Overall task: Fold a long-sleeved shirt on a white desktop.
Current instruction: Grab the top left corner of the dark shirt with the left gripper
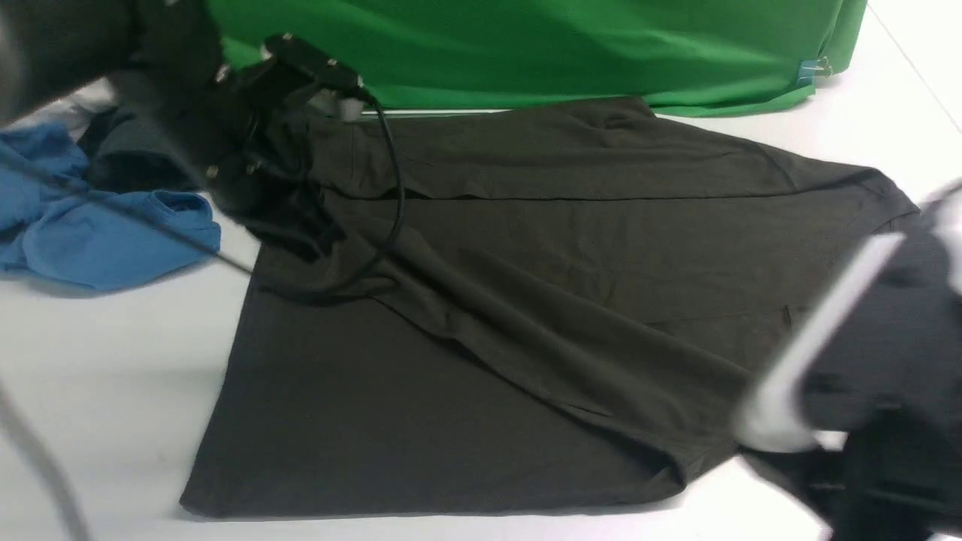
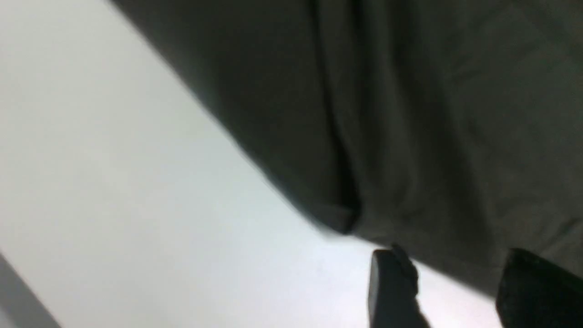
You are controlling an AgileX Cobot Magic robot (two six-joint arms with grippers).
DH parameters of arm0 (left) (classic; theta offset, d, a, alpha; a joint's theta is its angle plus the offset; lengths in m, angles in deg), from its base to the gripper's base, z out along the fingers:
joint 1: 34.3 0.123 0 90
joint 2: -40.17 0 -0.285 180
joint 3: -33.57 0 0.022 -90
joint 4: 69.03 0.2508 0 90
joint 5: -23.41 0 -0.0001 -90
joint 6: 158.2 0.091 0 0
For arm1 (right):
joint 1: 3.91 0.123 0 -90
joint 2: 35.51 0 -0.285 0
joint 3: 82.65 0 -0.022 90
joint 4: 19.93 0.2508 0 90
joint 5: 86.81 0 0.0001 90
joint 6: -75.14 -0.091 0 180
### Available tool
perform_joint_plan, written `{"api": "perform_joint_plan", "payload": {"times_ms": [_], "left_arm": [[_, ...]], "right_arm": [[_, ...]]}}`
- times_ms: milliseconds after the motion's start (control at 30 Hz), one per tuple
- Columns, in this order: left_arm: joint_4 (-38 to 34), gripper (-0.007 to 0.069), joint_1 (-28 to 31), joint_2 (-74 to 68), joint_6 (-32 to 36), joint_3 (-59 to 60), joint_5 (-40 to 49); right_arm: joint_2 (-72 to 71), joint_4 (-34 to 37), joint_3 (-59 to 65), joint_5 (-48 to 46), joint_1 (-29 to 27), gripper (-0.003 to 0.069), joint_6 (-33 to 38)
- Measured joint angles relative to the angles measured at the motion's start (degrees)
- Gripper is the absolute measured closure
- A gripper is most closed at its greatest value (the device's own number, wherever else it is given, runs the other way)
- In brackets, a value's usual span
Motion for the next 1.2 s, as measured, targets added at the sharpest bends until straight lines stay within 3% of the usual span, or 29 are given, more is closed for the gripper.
{"api": "perform_joint_plan", "payload": {"times_ms": [167, 300, 567, 667, 700, 867, 933, 1200], "left_arm": [[-4.3, 0.0610, -3.4, 11.9, -1.6, 13.3, -3.4], [-4.7, 0.0610, -6.3, 18.3, -1.6, 19.7, -5.1], [-3.2, 0.0610, -7.4, 26.0, -1.9, 27.2, -9.9], [-3.0, 0.0610, -7.4, 26.5, -2.0, 28.6, -11.4], [-3.0, 0.0609, -7.4, 26.5, -2.0, 29.1, -12.4], [-3.0, 0.0608, -7.4, 26.5, -2.0, 29.4, -13.4], [-3.0, 0.0608, -7.4, 26.5, -2.0, 29.4, -13.7], [-4.8, 0.0608, -7.4, 29.0, -1.4, 29.4, -16.0]], "right_arm": [[13.4, 11.6, -0.4, 6.6, -13.4, 0.0314, 10.1], [20.7, 20.3, -0.4, 11.0, -20.8, 0.0314, 16.4], [29.8, 26.8, -0.8, 15.8, -21.9, 0.0308, 19.1], [30.4, 27.1, -0.8, 16.2, -21.3, 0.0272, 19.0], [30.6, 27.3, -0.8, 16.8, -20.9, 0.0228, 19.0], [31.8, 25.3, -0.8, 17.1, -20.8, 0.0212, 19.0], [33.1, 24.7, -0.8, 16.5, -20.8, 0.0256, 19.0], [32.7, 24.3, -0.8, 14.1, -20.8, 0.0543, 18.7]]}}
